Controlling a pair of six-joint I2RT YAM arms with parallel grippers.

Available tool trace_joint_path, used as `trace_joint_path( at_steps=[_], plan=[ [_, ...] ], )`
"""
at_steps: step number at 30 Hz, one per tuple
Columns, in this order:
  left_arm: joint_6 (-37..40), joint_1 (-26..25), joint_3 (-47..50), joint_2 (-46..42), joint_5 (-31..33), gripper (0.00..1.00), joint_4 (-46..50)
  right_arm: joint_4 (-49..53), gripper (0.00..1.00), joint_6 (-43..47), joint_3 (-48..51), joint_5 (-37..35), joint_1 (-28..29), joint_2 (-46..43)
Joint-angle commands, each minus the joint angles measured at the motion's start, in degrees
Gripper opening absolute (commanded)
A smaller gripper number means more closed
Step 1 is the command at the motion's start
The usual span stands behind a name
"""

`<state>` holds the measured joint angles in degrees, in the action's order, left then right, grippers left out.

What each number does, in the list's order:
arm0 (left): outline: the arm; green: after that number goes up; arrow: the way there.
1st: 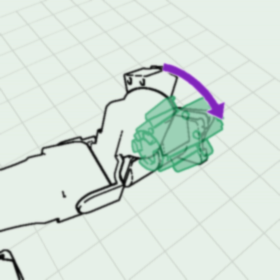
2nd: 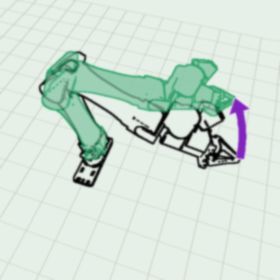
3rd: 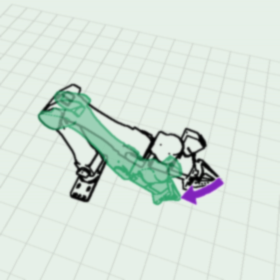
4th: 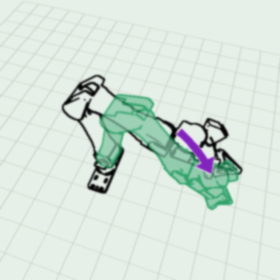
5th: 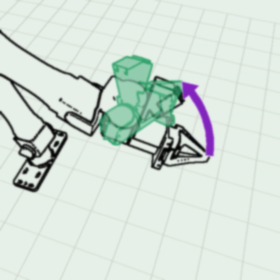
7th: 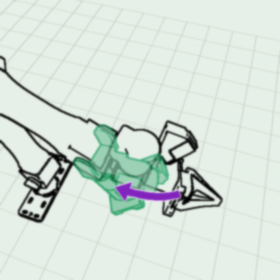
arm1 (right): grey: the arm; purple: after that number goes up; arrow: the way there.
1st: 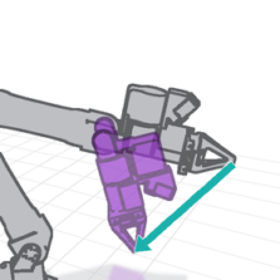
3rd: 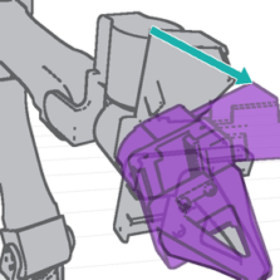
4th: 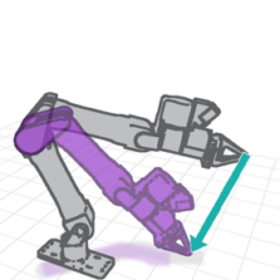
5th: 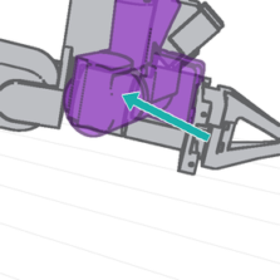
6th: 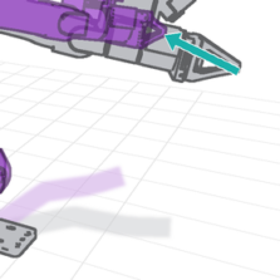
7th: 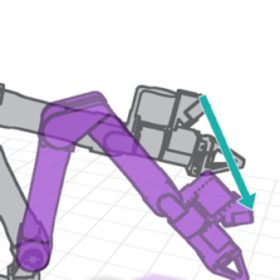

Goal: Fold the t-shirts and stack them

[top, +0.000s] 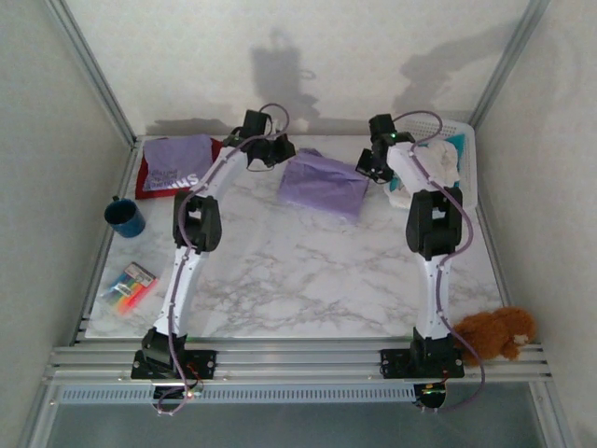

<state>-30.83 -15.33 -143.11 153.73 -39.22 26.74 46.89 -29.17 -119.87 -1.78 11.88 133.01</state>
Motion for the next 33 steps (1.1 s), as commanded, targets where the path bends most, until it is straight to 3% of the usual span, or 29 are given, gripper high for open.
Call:
trace_joint_path(
  at_steps=[1, 2, 3, 5, 7, 9, 14, 17, 21, 25, 28, 33],
  plan=[
    [-5.1, 1.2, -2.4, 3.2, -5.3, 0.23, -8.2, 5.6, 0.09, 0.1, -6.4, -3.5, 0.1, 2.3],
    [-5.6, 1.2, -2.4, 3.5, -5.1, 0.4, -9.5, 5.3, 0.23, 0.2, -6.7, -3.5, 0.1, 2.3],
    [-5.8, 1.3, -2.4, 3.7, -5.4, 0.48, -10.8, 5.3, 0.36, 0.2, -7.1, -4.1, 0.1, 2.3],
    [-6.3, 1.4, -2.4, 3.4, -4.5, 0.53, -12.3, 6.1, 0.52, 0.6, -8.6, -5.4, 0.2, 1.7],
    [-6.8, 1.8, -2.4, 2.4, -3.7, 0.61, -12.8, 6.6, 0.59, 1.7, -9.2, -6.8, 0.7, 0.2],
    [-7.2, 2.2, -2.4, 0.8, -3.0, 0.62, -12.7, 6.9, 0.65, 2.8, -9.2, -8.6, 1.5, -2.2],
    [-4.0, 1.9, 0.8, -6.1, 1.6, 0.7, -10.1, 7.2, 0.67, 4.5, -6.6, -8.6, 4.5, -7.5],
    [-1.3, 1.7, 5.7, -10.9, 4.5, 0.69, -8.0, 4.6, 0.66, 3.6, -3.0, -3.8, 5.3, -8.9],
    [1.3, 0.0, 18.4, -19.7, 6.6, 0.62, -9.9, -0.4, 0.51, 0.3, -0.2, 3.9, 5.4, -7.5],
    [1.9, -2.5, 32.2, -26.8, 8.1, 0.33, -14.1, -1.8, 0.33, -2.2, 0.2, 8.3, 6.7, -4.0],
    [1.8, -3.5, 38.0, -27.4, 8.2, 0.1, -16.2, -3.4, 0.18, -3.2, 1.4, 9.5, 7.7, -1.7],
    [1.2, -5.8, 40.8, -23.6, 7.9, 0.02, -18.5, -2.0, 0.08, -4.2, -0.3, 12.0, 7.9, 4.2]
  ],
)
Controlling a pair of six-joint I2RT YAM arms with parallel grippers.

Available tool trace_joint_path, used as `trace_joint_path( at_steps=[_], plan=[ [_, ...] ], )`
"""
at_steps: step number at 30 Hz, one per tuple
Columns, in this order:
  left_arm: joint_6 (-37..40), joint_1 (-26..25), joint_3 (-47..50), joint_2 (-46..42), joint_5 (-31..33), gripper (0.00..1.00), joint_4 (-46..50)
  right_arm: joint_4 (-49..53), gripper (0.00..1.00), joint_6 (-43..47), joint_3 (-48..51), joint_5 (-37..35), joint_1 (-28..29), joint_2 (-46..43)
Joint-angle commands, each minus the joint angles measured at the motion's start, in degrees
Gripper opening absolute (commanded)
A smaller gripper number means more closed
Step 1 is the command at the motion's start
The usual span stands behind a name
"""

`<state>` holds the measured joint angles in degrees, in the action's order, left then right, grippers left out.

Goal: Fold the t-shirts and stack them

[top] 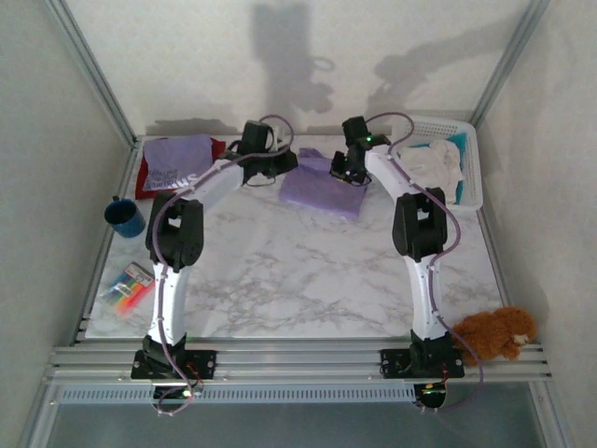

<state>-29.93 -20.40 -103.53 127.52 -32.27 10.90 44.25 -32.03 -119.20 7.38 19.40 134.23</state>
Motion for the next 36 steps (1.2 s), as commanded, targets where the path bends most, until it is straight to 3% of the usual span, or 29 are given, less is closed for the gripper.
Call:
trace_joint_path(
  at_steps=[1, 8, 12, 20, 25, 31, 36],
  plan=[
    [0.1, -1.2, 1.1, 3.8, 1.8, 0.01, -2.3, 0.9, 0.08, -1.4, -1.2, 3.2, 0.4, 4.0],
    [-0.9, -2.9, 7.3, 4.4, 11.5, 0.0, -1.6, 1.3, 0.05, -0.9, 4.4, 5.7, 0.8, 4.9],
    [-0.3, -3.0, 14.4, 0.7, 12.1, 0.0, -3.6, -1.0, 0.04, -0.4, 11.6, 8.5, 1.7, 1.7],
    [-2.5, -5.2, 39.1, -15.1, 12.6, 0.0, -8.4, -14.7, 0.01, -4.8, 42.4, 11.4, 8.4, -15.6],
    [-4.8, -9.1, 51.5, -27.0, 14.9, 0.0, -8.8, -17.7, 0.02, -6.7, 51.9, 11.7, 14.0, -22.7],
    [-2.2, -9.7, 47.4, -35.2, 17.4, 0.03, -2.6, -13.7, 0.04, -6.6, 51.4, 7.9, 14.9, -30.2],
    [2.4, -7.8, 37.5, -32.3, 18.9, 0.13, 2.8, -8.4, 0.11, -4.7, 46.6, 4.6, 14.0, -34.1]
  ],
)
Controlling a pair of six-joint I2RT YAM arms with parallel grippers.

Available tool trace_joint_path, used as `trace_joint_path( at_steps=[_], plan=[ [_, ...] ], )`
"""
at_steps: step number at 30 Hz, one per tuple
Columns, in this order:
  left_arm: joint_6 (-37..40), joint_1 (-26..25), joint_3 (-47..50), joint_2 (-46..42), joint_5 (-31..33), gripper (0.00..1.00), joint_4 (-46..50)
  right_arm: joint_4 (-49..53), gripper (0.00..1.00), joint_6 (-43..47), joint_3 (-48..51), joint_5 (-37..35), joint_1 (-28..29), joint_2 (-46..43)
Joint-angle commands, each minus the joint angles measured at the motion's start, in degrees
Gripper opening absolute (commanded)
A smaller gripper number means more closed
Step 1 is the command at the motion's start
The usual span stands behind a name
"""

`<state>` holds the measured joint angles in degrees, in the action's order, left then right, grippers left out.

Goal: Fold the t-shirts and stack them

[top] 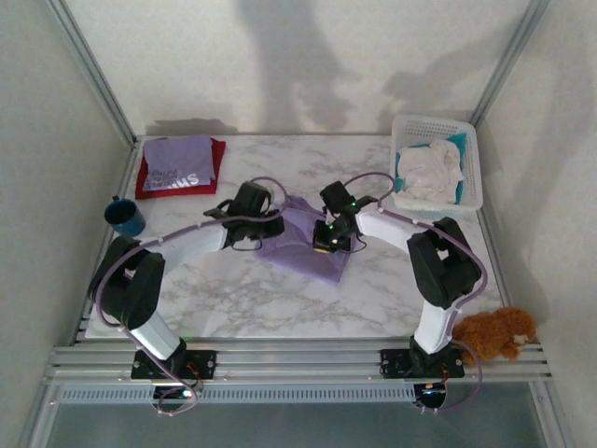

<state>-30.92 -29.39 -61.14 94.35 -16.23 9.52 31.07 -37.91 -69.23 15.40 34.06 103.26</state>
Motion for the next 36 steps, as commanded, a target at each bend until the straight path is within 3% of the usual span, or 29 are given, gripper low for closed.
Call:
trace_joint_path(
  at_steps=[1, 4, 6, 9, 13, 21, 24, 28, 31, 34, 36],
  plan=[
    [4.8, 1.7, -6.7, 2.5, 3.2, 0.16, 5.2, 6.0, 0.15, 1.5, -4.0, -4.6, -0.9, -4.0],
    [8.6, 3.1, -11.4, 7.2, 3.9, 0.32, 7.0, 9.2, 0.31, 2.9, -4.9, -8.2, -1.9, -6.4],
    [10.7, 4.0, -14.0, 10.2, 4.4, 0.38, 7.9, 11.9, 0.41, 4.3, -5.5, -10.5, -2.7, -7.4],
    [13.0, 4.8, -18.6, 15.0, 5.6, 0.44, 10.3, 14.5, 0.49, 6.1, -5.5, -13.6, -3.8, -8.5],
    [14.2, 5.1, -22.1, 18.7, 6.2, 0.49, 11.3, 14.1, 0.48, 7.6, -4.0, -13.6, -6.2, -9.6],
    [14.0, 5.2, -24.4, 23.1, 5.0, 0.5, 9.9, 3.0, 0.49, 9.7, 0.0, -3.1, -12.1, -4.6],
    [13.8, 5.3, -25.7, 24.5, 4.5, 0.43, 10.0, 3.7, 0.47, 10.0, -1.5, -3.1, -12.1, -2.4],
    [13.4, 5.3, -26.0, 24.8, 3.9, 0.22, 9.4, 3.4, 0.36, 9.0, -0.6, -3.2, -12.2, -1.2],
    [13.0, 5.0, -26.5, 24.1, 3.1, 0.05, 9.9, 2.5, 0.17, 8.7, 1.1, -3.8, -12.4, -0.2],
    [12.6, 4.3, -27.5, 22.7, 2.1, 0.0, 11.2, 1.1, 0.04, 8.4, 2.6, -4.0, -12.4, 0.2],
    [12.3, 3.5, -28.3, 21.7, 1.8, 0.0, 11.9, 0.6, 0.01, 8.5, 3.0, -3.9, -12.3, 0.8]
  ],
)
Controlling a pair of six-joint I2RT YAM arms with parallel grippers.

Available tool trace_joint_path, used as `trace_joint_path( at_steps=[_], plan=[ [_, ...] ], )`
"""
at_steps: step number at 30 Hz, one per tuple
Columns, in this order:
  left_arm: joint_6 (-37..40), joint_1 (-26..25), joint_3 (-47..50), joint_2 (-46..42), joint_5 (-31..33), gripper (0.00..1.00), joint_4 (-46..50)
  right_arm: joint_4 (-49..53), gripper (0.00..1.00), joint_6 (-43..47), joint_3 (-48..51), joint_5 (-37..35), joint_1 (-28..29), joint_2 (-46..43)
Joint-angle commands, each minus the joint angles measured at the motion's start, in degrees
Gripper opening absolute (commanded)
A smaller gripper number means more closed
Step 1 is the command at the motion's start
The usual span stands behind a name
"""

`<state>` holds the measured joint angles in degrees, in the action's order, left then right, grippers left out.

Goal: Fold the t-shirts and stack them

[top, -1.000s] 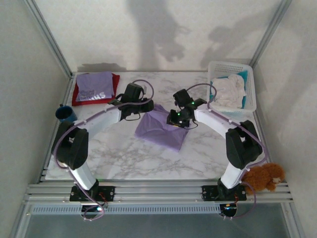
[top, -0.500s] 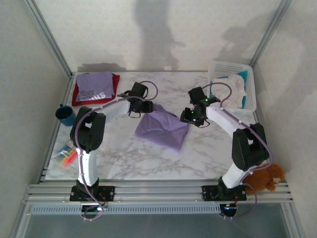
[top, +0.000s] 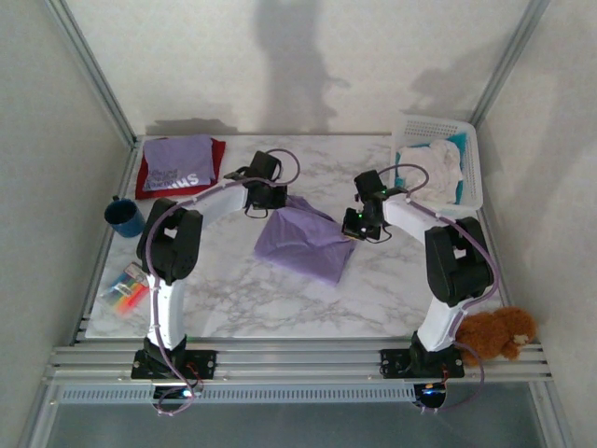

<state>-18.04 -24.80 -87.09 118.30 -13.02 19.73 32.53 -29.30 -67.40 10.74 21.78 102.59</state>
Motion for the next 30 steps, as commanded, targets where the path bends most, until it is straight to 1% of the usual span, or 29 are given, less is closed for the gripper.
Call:
trace_joint_path(
  at_steps=[1, 5, 10, 13, 17, 23, 26, 30],
  plan=[
    [-0.7, -1.5, -2.8, -2.6, -1.7, 0.0, 1.9, -1.0, 0.01, -0.1, 1.1, 0.9, -0.1, 1.9],
    [-2.0, -2.2, -4.9, -2.6, -3.9, 0.0, 1.4, -2.7, 0.0, -0.1, 2.0, 2.2, -0.1, 4.1],
    [-3.2, -3.1, -8.8, 0.3, -6.0, 0.0, 0.7, -4.1, 0.0, -0.1, 3.0, 2.3, -0.2, 6.2],
    [-4.3, -3.4, -10.8, 2.1, -5.8, 0.0, -1.0, -4.4, 0.0, 0.0, 3.3, 2.1, -0.2, 6.9],
    [-5.8, -2.4, -13.6, 7.9, -6.9, 0.0, -2.6, -4.6, 0.0, 0.0, 3.9, 2.0, -0.2, 6.7],
    [-6.8, -0.5, -19.2, 19.8, -8.3, 0.0, -3.3, -3.3, 0.0, 0.1, 4.0, 1.8, -0.1, 2.8],
    [-7.5, 0.1, -20.9, 22.6, -9.1, 0.0, -3.4, -2.4, 0.0, -0.2, 3.4, 3.2, -0.1, -0.2],
    [-7.7, 0.2, -20.8, 23.5, -9.0, 0.0, -3.1, -0.4, 0.0, -0.9, 1.6, 3.6, 0.0, -4.3]
  ],
)
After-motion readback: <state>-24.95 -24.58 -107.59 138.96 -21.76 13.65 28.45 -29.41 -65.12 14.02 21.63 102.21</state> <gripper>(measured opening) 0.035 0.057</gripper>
